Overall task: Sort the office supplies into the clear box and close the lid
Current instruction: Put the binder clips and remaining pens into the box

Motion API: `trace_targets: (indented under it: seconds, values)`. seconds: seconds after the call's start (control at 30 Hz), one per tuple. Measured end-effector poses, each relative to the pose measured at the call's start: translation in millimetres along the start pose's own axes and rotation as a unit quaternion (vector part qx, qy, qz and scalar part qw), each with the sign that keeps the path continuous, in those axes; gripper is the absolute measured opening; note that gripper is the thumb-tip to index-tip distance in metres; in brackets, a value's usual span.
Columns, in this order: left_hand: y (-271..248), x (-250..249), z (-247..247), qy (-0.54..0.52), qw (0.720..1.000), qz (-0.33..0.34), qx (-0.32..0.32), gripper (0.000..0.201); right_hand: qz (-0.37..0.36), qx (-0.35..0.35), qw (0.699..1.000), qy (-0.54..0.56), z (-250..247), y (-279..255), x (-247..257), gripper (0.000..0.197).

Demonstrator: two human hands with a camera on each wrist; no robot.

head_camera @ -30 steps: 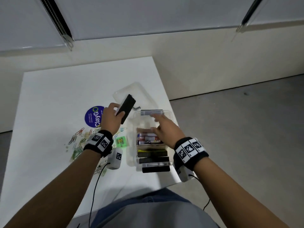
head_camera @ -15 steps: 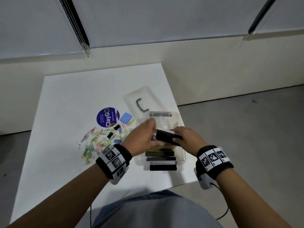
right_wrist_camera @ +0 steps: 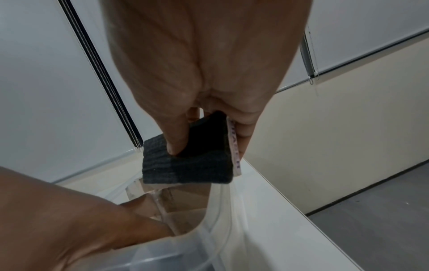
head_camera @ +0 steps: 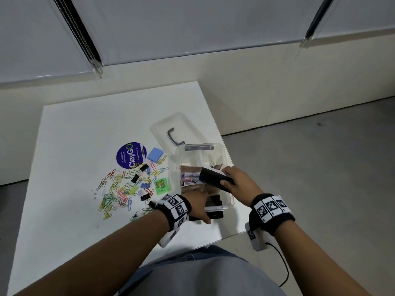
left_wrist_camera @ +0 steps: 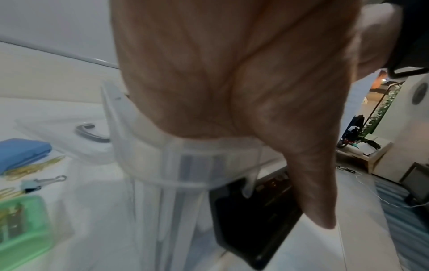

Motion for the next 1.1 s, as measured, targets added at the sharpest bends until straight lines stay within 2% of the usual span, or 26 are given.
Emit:
trace_targets:
  seconds: [0.13,0.27,0.4,0.47,0.63,0.73,0.8,0.83,0.93,0.97,1.03,1.1]
  values:
    - [4.6,5.6,1.3,0.003,1.000,-0.003,0.002,0.099,-0.012,-0.001,1.000,0.003,0.0,0.4,4.1,0.026]
    - [5.5,3.2,1.8,-0.011,1.000,0.021,-0.007,0.107,-0.013,0.003,1.000,0.003,0.7,2.7,2.8,0.028]
    - [3.1,2.4,3.4,-0.017,0.997,0.010,0.077,0.114,-0.021,0.016,1.000,0.001,4.0,3.6,4.9,0.034]
    - [3.2,-0.7,-0.4,-0.021,0.996,0.009,0.091,0.113,-0.022,0.019,1.000,-0.004,6.8,4.0,4.8,0.038]
    - [3.6,2.3,-0.9,-0.025,0.998,0.008,0.060,0.118,-0.021,0.005,1.000,-0.011,7.4,6.4,3.3,0.039]
    - [0.1,1.3,-0.6,-0.025,0.998,0.020,0.052,0.115,-0.021,0.003,1.000,-0.007,6.7,6.0,4.5,0.037]
    - [-9.3,-2.3,-7.1,-0.018,0.998,0.024,0.054,0.103,-0.026,-0.017,1.000,0.004,2.3,3.1,5.6,0.033]
    - [-18.1,-3.5,-14.9,-0.018,0.998,0.030,0.054,0.089,-0.029,-0.032,0.999,0.010,-1.7,0.7,6.1,0.031]
    - [-45.9,8.3,-52.5,-0.080,0.995,0.050,0.023,0.028,-0.063,-0.066,0.995,-0.029,-11.8,-9.9,15.5,0.028]
    - [-52.9,19.7,-66.6,-0.101,0.994,0.037,-0.004,0.017,-0.088,-0.070,0.992,-0.052,-11.8,-14.1,22.1,0.028]
    - [-57.8,46.7,-89.5,-0.108,0.991,-0.011,-0.083,0.014,-0.129,-0.064,0.985,-0.096,-5.0,-22.0,35.4,0.026]
    - [-52.4,69.4,-99.2,-0.087,0.980,-0.067,-0.163,0.016,-0.140,-0.052,0.979,-0.136,8.0,-27.0,44.9,0.028]
Point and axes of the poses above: each hand's wrist, its own y-axis towards the middle knuckle, its own z-axis out of the palm, x = y × z, the point moved 8 cm from there along y, towards the middle knuckle, and after that the axes turned 2 degrees about z, right-handed, at the moved point
